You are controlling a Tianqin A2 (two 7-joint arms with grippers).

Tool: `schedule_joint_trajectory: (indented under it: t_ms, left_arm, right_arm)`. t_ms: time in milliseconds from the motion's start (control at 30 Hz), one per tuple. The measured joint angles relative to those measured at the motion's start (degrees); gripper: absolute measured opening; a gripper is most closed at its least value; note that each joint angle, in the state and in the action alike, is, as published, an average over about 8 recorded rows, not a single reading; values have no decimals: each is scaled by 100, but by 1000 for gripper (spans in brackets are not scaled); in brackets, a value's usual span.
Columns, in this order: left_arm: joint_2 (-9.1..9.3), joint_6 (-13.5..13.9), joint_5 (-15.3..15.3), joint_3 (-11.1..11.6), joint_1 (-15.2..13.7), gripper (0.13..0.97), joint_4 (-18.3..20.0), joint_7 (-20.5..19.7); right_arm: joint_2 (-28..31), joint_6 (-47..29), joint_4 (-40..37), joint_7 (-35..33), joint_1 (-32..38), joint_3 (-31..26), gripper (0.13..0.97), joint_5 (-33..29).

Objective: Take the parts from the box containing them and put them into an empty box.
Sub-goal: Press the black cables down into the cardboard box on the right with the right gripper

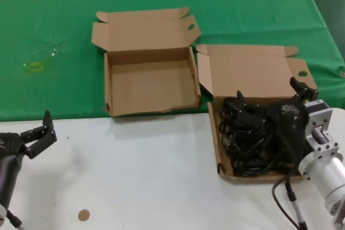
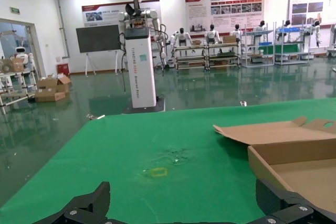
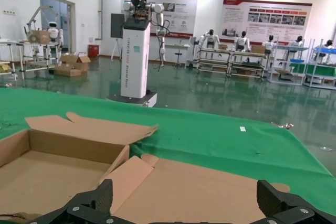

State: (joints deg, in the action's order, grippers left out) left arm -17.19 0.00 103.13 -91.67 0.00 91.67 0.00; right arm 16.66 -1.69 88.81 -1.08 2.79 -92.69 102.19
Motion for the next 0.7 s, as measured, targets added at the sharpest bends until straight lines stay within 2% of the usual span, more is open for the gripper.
schedule_joint_trajectory:
  t_ms: [700]
  left_arm:
    - [0,0,0,0,0,966,0,0]
  right_arm:
    - [0,0,0,0,0,0,966,0]
